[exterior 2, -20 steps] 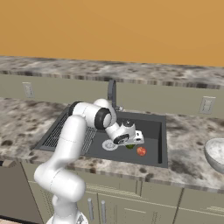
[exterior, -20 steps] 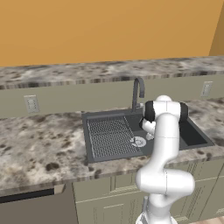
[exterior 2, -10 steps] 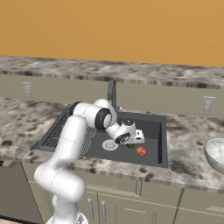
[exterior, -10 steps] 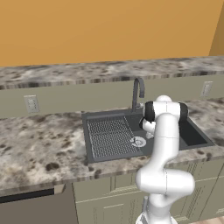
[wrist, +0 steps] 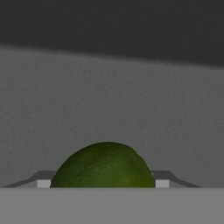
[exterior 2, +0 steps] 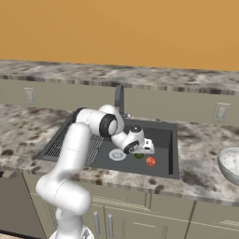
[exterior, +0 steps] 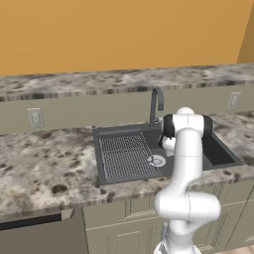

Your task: Remove the lime and peach from the sink. Then move the bowl and cup from the counter to the sink for washing.

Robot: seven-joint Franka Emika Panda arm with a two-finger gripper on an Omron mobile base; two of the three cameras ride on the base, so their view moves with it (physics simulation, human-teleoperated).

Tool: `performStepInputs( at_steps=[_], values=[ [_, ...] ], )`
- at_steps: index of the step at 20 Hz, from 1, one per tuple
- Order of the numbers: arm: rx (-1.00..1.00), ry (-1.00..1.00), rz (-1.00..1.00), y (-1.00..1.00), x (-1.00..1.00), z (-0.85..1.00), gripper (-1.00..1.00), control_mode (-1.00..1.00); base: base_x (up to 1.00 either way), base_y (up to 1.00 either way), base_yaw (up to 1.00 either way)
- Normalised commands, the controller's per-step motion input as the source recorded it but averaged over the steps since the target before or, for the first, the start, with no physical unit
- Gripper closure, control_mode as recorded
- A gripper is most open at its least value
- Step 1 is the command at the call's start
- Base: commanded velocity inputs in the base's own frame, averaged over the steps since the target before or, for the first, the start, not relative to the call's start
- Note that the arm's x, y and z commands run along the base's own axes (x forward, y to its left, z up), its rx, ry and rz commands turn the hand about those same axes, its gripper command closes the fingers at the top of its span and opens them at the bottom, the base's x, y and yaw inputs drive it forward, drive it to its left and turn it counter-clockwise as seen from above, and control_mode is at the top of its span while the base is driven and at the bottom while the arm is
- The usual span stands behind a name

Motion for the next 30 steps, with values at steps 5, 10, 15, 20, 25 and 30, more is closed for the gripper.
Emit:
performStepInputs(
  at_steps=[5,10,15,20,25,30],
  values=[
    [0.00,-0.02,-0.05,-0.05,-0.16,0.19,1.00,-1.00,0.00,0.00,0.00],
    [0.00,-0.02,0.00,-0.07,-0.18,0.22,1.00,-1.00,0.00,0.00,0.00],
    [0.00,0.00,0.00,-0.13,-0.22,0.24,1.00,-1.00,0.00,0.00,0.00],
    [0.00,0.00,0.00,-0.15,-0.21,0.27,1.00,-1.00,0.00,0.00,0.00],
    [0.03,0.00,0.00,-0.14,-0.25,0.36,1.00,-1.00,0.00,0.00,0.00],
    [0.02,0.00,0.00,-0.10,-0.27,0.39,1.00,-1.00,0.00,0.00,0.00]
  ],
)
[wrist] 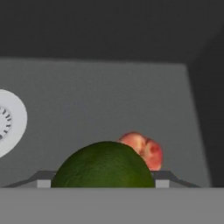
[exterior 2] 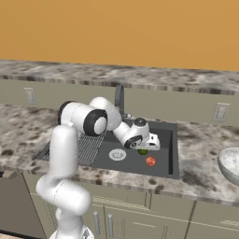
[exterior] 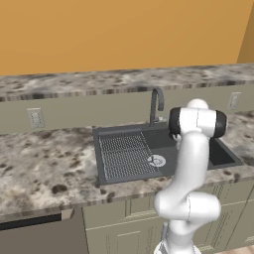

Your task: Remove the lime and peach from the sink. Then move the bowl and cup from the counter to the sink for washing.

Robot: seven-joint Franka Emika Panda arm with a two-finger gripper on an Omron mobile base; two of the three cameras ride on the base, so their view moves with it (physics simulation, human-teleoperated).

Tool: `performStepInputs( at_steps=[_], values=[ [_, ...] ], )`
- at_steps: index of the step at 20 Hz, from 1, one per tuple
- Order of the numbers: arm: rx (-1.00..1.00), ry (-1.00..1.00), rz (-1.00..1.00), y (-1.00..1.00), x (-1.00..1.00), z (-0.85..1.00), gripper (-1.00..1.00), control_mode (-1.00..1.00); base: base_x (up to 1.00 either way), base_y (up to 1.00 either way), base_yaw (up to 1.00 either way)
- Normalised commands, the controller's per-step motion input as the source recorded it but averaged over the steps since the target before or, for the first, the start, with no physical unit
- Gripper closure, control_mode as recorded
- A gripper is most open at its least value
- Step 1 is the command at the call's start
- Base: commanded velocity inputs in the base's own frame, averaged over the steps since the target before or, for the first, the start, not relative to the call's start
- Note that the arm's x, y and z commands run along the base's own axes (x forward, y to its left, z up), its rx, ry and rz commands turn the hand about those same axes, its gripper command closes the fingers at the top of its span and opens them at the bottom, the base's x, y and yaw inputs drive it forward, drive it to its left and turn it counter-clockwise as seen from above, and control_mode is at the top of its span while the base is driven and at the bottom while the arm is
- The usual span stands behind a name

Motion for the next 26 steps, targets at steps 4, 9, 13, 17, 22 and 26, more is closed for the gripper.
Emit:
performStepInputs(
  at_steps=[4,9,13,17,22,26],
  values=[
    [0.01,0.00,0.00,-0.06,-0.30,0.41,1.00,-1.00,0.00,0.00,0.00],
    [0.01,0.00,0.00,0.00,-0.30,0.43,1.00,-1.00,0.00,0.00,0.00],
    [0.00,0.00,0.00,0.02,-0.28,0.45,1.00,-1.00,0.00,0.00,0.00],
    [0.00,0.00,0.00,0.04,-0.28,0.47,1.00,-1.00,0.00,0.00,0.00],
    [0.00,0.00,0.00,0.07,-0.26,0.43,1.00,-1.00,0.00,0.00,0.00],
    [0.00,0.00,0.00,0.07,-0.29,0.39,1.00,-1.00,0.00,0.00,0.00]
  ],
)
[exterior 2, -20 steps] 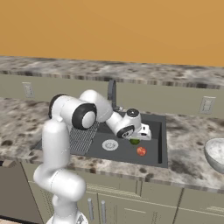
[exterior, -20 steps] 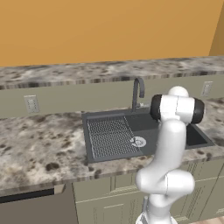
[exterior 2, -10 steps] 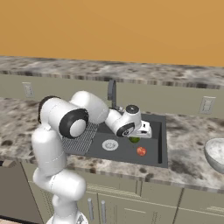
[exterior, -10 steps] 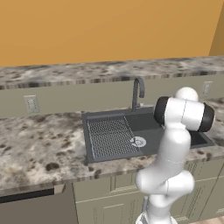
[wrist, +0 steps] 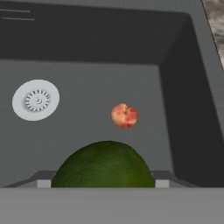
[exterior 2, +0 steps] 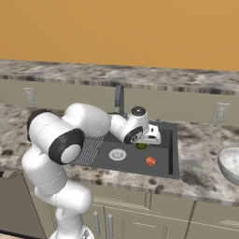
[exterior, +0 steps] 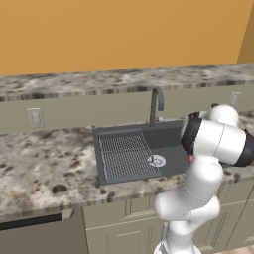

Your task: Remove the lime and peach from the sink. Then move the bowl and cup from the counter to the sink for washing.

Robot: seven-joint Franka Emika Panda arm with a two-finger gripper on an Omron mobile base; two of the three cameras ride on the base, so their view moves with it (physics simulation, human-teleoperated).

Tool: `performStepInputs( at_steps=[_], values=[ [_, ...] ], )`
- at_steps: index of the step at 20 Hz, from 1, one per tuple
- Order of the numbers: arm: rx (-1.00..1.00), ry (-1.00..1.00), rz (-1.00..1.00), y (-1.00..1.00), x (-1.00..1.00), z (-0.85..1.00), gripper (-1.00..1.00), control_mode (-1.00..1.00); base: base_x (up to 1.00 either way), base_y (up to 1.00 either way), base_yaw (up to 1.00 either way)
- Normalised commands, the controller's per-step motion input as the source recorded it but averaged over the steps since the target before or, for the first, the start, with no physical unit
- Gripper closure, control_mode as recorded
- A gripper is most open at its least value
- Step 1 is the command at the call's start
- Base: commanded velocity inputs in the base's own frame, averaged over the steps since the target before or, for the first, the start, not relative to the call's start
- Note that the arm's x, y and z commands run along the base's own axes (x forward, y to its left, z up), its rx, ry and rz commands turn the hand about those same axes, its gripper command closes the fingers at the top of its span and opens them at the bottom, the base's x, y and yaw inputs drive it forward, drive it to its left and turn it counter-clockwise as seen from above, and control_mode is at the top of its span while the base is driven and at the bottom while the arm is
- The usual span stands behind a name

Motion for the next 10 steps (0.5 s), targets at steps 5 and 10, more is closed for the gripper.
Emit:
performStepInputs(
  at_steps=[5,10],
  values=[
    [0.00,0.02,0.00,0.03,-0.32,0.33,1.00,-1.00,0.00,0.00,0.00],
    [0.00,0.08,0.00,0.07,-0.35,0.31,1.00,-1.00,0.00,0.00,0.00]
  ],
)
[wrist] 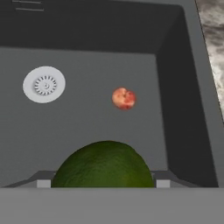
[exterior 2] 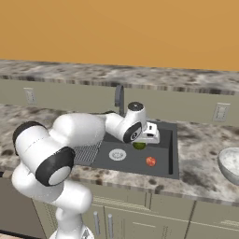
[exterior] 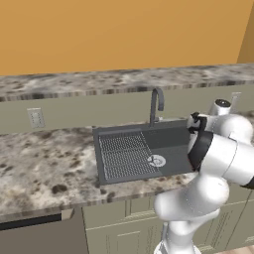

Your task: Remove the lime and peach from the sink. Then move the bowl and cup from the counter to the sink for washing.

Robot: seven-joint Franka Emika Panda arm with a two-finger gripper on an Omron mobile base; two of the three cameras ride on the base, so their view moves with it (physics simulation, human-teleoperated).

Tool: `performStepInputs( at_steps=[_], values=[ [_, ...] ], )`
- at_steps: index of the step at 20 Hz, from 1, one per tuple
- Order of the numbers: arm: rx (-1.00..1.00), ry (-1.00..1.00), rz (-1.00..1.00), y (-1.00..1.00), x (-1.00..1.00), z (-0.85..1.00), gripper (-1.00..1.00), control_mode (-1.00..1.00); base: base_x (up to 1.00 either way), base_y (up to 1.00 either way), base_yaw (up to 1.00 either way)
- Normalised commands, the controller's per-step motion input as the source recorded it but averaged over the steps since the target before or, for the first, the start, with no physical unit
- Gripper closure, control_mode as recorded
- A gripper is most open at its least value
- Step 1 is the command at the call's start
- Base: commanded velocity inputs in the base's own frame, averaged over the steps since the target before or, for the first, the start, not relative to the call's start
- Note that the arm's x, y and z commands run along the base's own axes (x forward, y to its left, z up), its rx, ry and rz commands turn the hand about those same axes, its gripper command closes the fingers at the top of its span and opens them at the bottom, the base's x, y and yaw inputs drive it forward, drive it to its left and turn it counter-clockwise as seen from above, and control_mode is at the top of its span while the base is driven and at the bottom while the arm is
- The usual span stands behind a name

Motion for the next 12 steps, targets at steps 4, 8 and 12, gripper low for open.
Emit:
performStepInputs(
  at_steps=[4,8,12],
  values=[
    [0.00,0.04,-0.01,0.17,-0.39,0.25,1.00,-1.00,0.00,0.00,0.00],
    [0.00,0.01,-0.01,0.27,-0.37,0.18,1.00,-1.00,0.00,0.00,0.00],
    [0.00,0.00,-0.01,0.35,-0.33,0.06,1.00,-1.00,0.00,0.00,0.00]
  ],
)
